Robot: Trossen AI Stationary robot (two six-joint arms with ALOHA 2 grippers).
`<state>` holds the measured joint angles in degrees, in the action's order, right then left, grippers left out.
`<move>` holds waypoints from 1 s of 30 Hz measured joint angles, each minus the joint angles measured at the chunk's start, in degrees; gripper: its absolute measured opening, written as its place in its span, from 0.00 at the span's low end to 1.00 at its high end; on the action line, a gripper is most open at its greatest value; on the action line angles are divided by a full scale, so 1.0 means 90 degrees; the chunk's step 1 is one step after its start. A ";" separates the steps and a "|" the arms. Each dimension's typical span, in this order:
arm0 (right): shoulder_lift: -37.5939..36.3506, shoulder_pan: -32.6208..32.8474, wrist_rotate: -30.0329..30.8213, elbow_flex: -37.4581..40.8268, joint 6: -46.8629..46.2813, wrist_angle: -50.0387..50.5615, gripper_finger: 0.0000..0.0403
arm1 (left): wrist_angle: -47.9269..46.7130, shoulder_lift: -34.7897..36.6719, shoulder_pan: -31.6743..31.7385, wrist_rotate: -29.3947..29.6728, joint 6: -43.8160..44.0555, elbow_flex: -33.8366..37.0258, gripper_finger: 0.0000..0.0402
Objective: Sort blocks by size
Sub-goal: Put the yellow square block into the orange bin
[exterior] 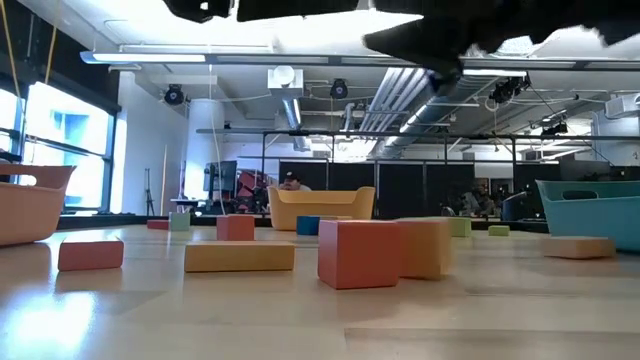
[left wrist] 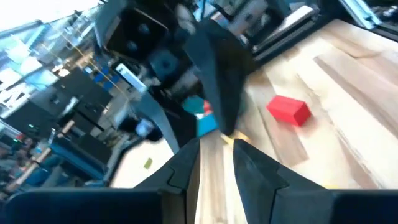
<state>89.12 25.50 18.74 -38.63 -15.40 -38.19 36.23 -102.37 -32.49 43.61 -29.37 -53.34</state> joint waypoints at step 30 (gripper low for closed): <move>-0.0923 0.2020 0.2582 0.0002 -0.2195 0.4608 0.42 | -0.4862 -0.1722 0.1222 -0.3847 0.4987 -0.2817 0.57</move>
<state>80.82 43.68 41.97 -38.61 -35.16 3.28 -7.53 -117.86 -21.49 8.99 15.52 -78.69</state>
